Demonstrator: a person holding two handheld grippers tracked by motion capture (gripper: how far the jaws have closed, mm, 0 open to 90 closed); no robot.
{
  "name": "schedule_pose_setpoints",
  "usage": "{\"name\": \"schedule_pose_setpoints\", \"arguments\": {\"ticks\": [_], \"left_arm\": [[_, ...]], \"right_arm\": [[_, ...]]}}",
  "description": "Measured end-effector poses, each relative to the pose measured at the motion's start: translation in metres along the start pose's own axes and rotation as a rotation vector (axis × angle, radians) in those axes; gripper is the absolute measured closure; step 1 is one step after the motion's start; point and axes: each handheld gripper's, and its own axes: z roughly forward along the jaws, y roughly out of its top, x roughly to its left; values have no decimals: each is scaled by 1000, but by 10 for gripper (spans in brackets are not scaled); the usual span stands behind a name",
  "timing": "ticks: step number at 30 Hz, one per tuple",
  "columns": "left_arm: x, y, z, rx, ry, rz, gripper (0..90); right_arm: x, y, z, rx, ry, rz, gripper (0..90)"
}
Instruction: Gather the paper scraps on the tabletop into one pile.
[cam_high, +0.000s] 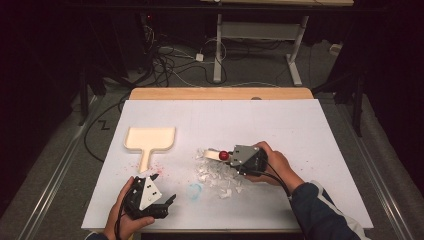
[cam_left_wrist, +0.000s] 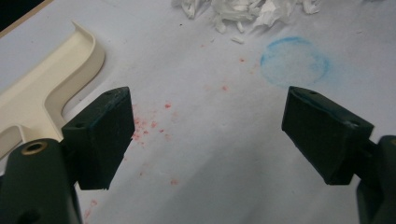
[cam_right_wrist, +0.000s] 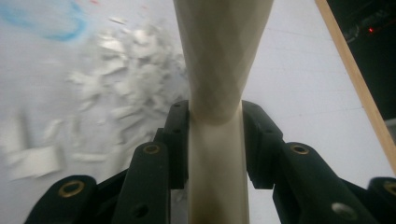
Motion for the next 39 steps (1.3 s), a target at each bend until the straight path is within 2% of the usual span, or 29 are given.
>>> {"name": "schedule_pose_setpoints", "arguments": {"ticks": [2,3,5,6,9,10,13,14,16,17,18,19,20,22,23,24,25,26,28,30,31,32,33,34,35,36,39], "left_arm": [[0,0,0,3,-7,-3,163],[0,1,1,6,-6,-1,163],[-1,1,1,9,-6,1,163],[-1,1,1,6,-7,0,163],[0,1,0,2,-5,-2,163],[0,1,-1,3,-4,-3,163],[1,1,-1,1,-4,-7,163],[1,0,-1,-1,-5,-7,163],[1,0,-2,-2,-5,-7,163],[1,0,-2,-2,-5,-6,163],[1,0,-2,-2,-4,-5,163],[1,1,-2,-1,-3,-3,163],[1,1,-2,-1,-3,-2,163],[1,1,-2,2,-7,-3,163],[1,1,-2,3,-7,-3,163],[0,1,-1,7,-7,2,163],[0,1,-1,8,-7,6,163],[0,1,-1,9,-7,9,163],[0,2,0,9,-9,9,163],[-1,2,0,8,-13,14,163],[-1,3,0,7,-14,19,163],[-1,3,0,4,-18,19,163],[-1,3,0,5,-20,20,163],[-1,3,0,4,-21,20,163],[-1,3,0,2,-24,18,163],[0,3,1,-1,-29,16,163],[0,4,1,-6,-36,9,163]], "right_arm": [[2,-1,-3,-8,5,9,675],[5,-2,-9,-10,23,10,676],[7,-3,-16,-31,8,16,677],[7,-3,-22,-35,-19,20,679],[4,-3,-29,-45,-22,25,679],[0,-4,-36,-64,-52,47,679],[-5,-5,-44,-68,-71,57,679],[-6,-7,-47,-71,-94,81,679],[-12,-12,-54,-56,-128,119,680],[-12,-12,-54,-56,-128,119,680],[-15,-17,-58,-38,-150,155,679],[-15,-17,-58,-38,-150,155,679],[-18,-24,-59,-19,-178,196,679],[-18,-27,-60,-6,-190,210,679],[-19,-37,-61,34,-249,247,679],[-19,-37,-61,34,-249,247,679],[-20,-49,-60,71,-286,300,679],[-20,-49,-60,71,-286,300,679],[-20,-56,-57,114,-309,329,679],[-18,-59,-53,149,-301,340,680],[-12,-56,-49,148,-289,362,679],[-12,-56,-49,148,-289,362,679],[-1,-50,-44,160,-303,370,678],[5,-46,-41,169,-299,353,677],[5,-46,-41,169,-299,353,677],[17,-38,-39,164,-295,348,677],[25,-28,-39,139,-282,351,678]]}}
